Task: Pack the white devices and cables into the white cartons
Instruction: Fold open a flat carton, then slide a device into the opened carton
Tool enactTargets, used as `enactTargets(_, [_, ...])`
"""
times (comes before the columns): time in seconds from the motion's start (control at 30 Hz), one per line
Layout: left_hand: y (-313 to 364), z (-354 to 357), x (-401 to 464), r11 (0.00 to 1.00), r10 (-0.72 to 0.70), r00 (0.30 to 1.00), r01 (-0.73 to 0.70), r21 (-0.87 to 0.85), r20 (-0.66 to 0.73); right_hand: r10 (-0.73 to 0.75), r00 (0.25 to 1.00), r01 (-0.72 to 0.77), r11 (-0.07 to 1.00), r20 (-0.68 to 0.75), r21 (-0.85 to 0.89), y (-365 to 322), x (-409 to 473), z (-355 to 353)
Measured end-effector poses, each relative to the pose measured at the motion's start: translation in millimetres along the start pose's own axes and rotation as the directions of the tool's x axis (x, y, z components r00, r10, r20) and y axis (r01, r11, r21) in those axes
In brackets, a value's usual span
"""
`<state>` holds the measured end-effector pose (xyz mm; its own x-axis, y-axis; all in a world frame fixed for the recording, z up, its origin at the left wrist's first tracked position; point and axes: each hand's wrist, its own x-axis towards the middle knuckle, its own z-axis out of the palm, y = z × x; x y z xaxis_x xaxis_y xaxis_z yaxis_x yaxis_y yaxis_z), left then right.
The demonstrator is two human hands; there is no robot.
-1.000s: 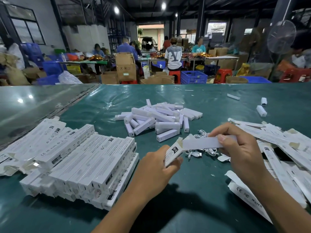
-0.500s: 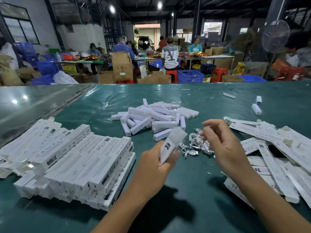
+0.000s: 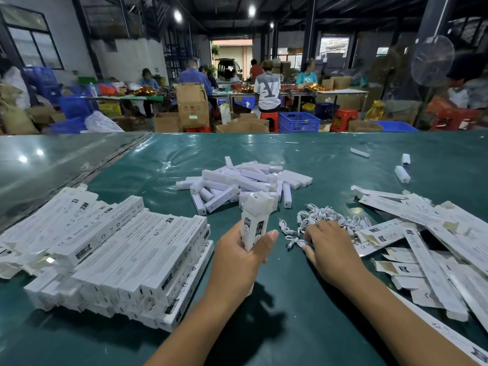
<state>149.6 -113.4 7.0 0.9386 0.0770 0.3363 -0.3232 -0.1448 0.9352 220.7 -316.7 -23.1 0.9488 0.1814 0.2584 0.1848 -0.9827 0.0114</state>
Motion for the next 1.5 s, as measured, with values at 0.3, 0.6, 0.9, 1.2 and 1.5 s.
enactTargets(0.3, [-4,-2,2,0.998,0.055,0.998,-0.055,-0.014,-0.005,-0.037,0.999,0.039,0.995,-0.017,0.094,3,-3,-5])
enactTargets(0.6, [5,1,1,0.996,0.024,1.000,-0.025,-0.082,-0.005,-0.053,0.998,0.058,0.965,-0.029,0.257,3,-7,-7])
enactTargets(0.9, [3,-3,1,0.998,-0.037,0.999,0.038,-0.053,0.007,-0.084,0.941,0.255,0.810,-0.327,0.527,6,-13,-24])
enactTargets(1.2, [9,-7,1,0.916,-0.160,0.955,0.239,-0.323,0.251,-0.173,0.935,0.341,0.195,-0.310,0.920,-16,-32,-54])
enactTargets(1.5, [6,-9,3,0.851,-0.104,0.949,0.240,-0.467,0.299,-0.056,0.958,0.284,0.063,-0.281,0.957,-33,-41,-60])
